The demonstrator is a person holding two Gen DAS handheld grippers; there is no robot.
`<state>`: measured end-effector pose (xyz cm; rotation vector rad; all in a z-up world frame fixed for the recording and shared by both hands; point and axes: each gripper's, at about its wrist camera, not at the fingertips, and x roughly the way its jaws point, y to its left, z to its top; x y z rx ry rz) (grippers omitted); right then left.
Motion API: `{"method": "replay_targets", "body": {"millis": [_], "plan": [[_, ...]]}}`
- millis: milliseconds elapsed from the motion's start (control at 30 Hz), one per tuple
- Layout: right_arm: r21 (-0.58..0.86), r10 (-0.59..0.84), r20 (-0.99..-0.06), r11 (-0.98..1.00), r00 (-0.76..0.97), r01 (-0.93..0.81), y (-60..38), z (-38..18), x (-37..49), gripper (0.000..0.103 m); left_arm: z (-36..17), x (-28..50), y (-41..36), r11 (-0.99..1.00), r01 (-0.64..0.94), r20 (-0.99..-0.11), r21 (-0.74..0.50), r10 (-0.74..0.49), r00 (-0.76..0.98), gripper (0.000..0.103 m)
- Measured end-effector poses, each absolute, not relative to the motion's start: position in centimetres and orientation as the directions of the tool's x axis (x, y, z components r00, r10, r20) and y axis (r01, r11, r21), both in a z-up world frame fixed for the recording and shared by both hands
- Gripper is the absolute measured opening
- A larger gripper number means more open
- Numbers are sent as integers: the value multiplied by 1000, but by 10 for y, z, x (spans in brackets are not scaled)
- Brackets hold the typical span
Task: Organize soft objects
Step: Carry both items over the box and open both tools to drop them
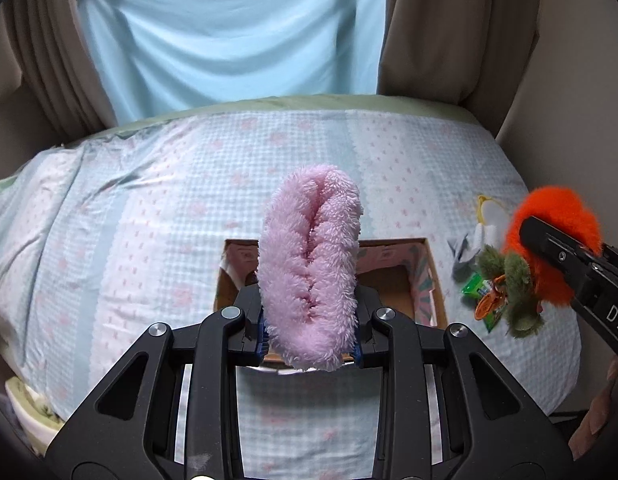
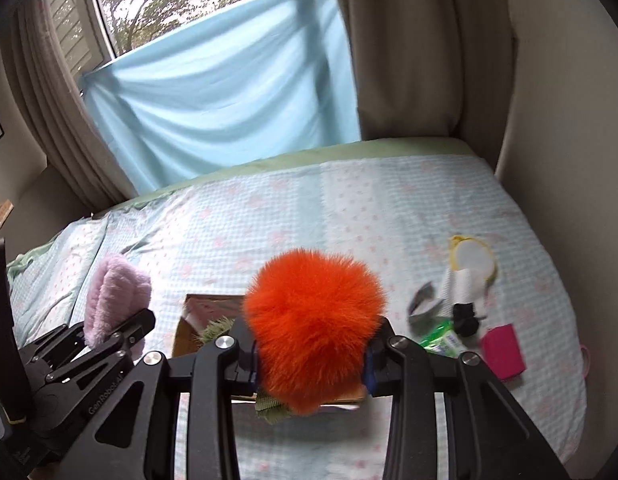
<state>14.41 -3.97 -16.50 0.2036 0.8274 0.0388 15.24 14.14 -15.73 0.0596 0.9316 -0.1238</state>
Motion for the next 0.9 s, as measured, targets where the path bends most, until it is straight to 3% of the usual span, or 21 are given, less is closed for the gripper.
{"method": "replay_targets", "body": {"millis": [300,567,900], "plan": [[187,150,-817,982,557,9,23,-220,187,34,-222,206,175,980,199,-886,19,-76,458,26],[190,154,-916,980,369,64,26,-287,245,34,-294,252,166,964,264,-957,18,-60,284,26],[209,187,-970,969,158,135,9,-365,288,34,-374,284,145,938,345,-997,19,-8,76,26]]}}
